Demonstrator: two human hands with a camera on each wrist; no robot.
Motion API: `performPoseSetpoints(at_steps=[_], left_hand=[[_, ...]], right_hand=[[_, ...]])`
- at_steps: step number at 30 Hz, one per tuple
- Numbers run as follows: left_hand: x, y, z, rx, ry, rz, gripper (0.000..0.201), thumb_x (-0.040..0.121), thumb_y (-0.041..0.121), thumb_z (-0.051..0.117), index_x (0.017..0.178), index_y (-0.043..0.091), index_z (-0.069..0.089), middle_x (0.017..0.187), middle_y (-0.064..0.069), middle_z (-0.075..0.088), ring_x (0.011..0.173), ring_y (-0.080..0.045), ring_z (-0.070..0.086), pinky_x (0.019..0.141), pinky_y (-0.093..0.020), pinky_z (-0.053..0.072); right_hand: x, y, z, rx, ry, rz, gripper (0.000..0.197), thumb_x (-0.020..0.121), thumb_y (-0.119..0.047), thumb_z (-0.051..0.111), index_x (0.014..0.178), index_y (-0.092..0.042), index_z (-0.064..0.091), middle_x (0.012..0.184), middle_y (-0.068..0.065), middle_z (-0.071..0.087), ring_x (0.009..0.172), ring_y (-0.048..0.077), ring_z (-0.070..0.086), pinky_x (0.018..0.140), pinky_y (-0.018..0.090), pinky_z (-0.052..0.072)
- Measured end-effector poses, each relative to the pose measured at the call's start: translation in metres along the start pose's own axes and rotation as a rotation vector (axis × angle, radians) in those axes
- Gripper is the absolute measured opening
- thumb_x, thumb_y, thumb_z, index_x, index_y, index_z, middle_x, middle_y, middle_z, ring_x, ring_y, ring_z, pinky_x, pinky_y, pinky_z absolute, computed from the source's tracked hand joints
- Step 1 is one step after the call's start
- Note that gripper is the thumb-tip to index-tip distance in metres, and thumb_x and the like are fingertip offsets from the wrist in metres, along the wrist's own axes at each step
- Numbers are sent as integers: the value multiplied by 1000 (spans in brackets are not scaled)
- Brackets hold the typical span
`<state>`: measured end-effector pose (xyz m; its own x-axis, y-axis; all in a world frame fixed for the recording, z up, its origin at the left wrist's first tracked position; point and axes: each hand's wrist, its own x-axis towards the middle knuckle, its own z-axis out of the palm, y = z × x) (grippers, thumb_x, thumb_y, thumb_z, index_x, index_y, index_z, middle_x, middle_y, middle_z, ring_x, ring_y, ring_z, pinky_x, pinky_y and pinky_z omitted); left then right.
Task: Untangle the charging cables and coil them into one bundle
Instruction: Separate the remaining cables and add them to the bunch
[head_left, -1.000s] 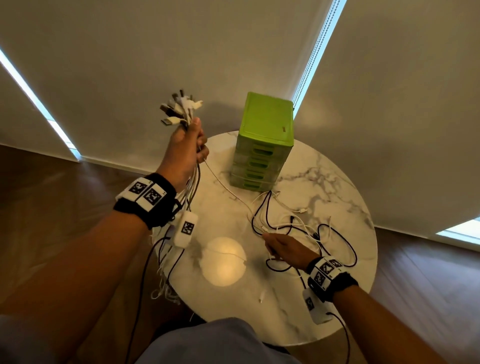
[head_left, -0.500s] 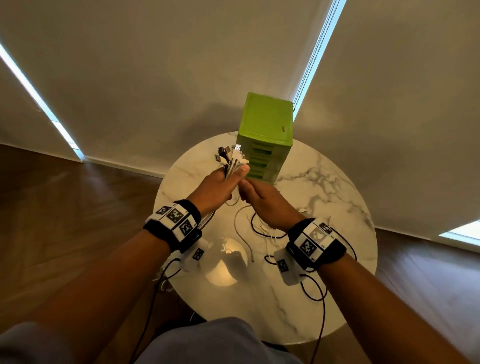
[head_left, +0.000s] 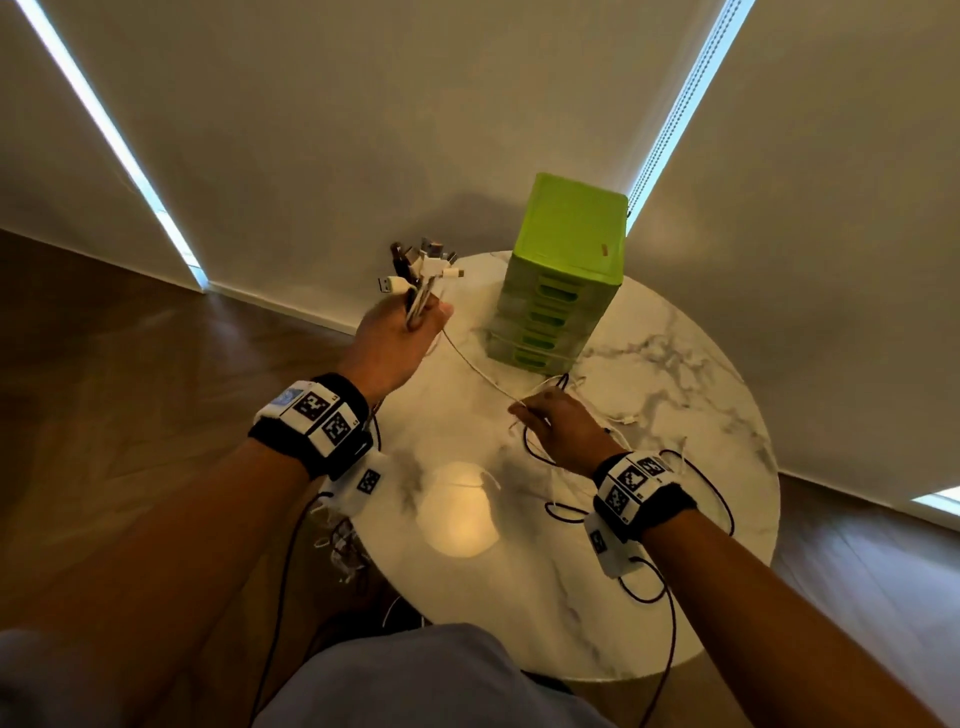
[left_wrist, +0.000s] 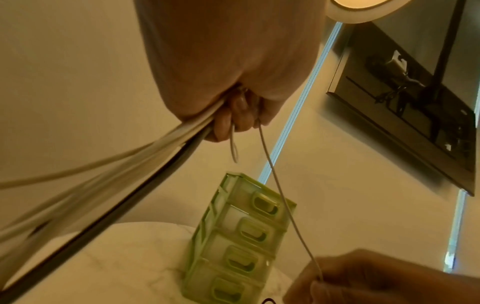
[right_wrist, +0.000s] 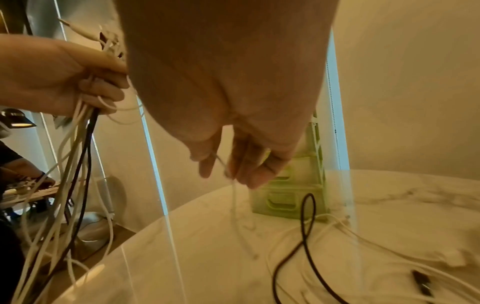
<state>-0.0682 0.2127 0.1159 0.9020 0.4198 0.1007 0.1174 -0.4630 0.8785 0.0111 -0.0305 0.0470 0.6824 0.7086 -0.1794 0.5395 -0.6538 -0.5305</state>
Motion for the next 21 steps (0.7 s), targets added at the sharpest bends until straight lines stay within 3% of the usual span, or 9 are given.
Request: performPoseSetpoints(at_steps=[3, 5, 9, 11, 15, 18, 21], left_hand=[[-8, -8, -16, 27, 57, -31, 36, 99, 42, 58, 69, 24, 54, 56, 7, 46, 54, -8, 46, 64, -29, 36], [-15, -15, -30, 16, 104, -71, 27, 98, 43, 59, 79, 23, 61, 61, 7, 50, 58, -9, 48, 63, -28, 38], [-31, -23, -60, -30, 164, -88, 33, 100, 38, 57, 89, 8, 66, 76, -21, 62, 69, -29, 59, 68, -34, 48], [-39, -30, -76, -47, 193, -111, 35, 101, 38, 57, 94, 6, 68, 85, -25, 65, 77, -32, 62, 73, -39, 51], [-51, -50, -105, -79, 267, -183, 30, 98, 44, 58, 100, 17, 69, 85, -9, 67, 78, -16, 64, 75, -28, 51], [-58, -63, -125, -100, 331, -228, 32, 99, 46, 57, 104, 17, 69, 88, -9, 66, 83, -15, 62, 76, -26, 49], [-65, -78, -144, -74, 383, -268, 48, 99, 56, 50, 94, 12, 67, 72, -2, 57, 63, -8, 52, 63, -24, 43]], right_hand=[[18, -19, -3, 39, 146, -51, 26, 103, -12, 51, 119, -7, 70, 100, 9, 68, 89, 21, 62, 88, 40, 52], [28, -41, -2, 119, 140, -145, 33, 100, -3, 53, 131, -10, 63, 98, 4, 70, 83, 15, 67, 87, 36, 57], [50, -94, 14, 51, -95, -416, 32, 102, -21, 57, 134, -22, 56, 109, -2, 74, 87, 5, 68, 81, 11, 49], [59, -121, 29, 29, -195, -521, 27, 104, -18, 51, 130, -17, 60, 111, 1, 73, 85, 4, 68, 79, 9, 48], [77, -149, 61, 59, -218, -576, 28, 105, -18, 48, 127, -11, 64, 111, 5, 74, 85, 9, 70, 80, 22, 55], [85, -156, 91, 74, -245, -500, 29, 107, -20, 45, 123, -9, 66, 100, 9, 75, 89, 19, 71, 80, 35, 56], [87, -158, 129, 51, -334, -402, 30, 106, -16, 44, 123, -6, 67, 107, 14, 74, 95, 28, 70, 86, 44, 55]])
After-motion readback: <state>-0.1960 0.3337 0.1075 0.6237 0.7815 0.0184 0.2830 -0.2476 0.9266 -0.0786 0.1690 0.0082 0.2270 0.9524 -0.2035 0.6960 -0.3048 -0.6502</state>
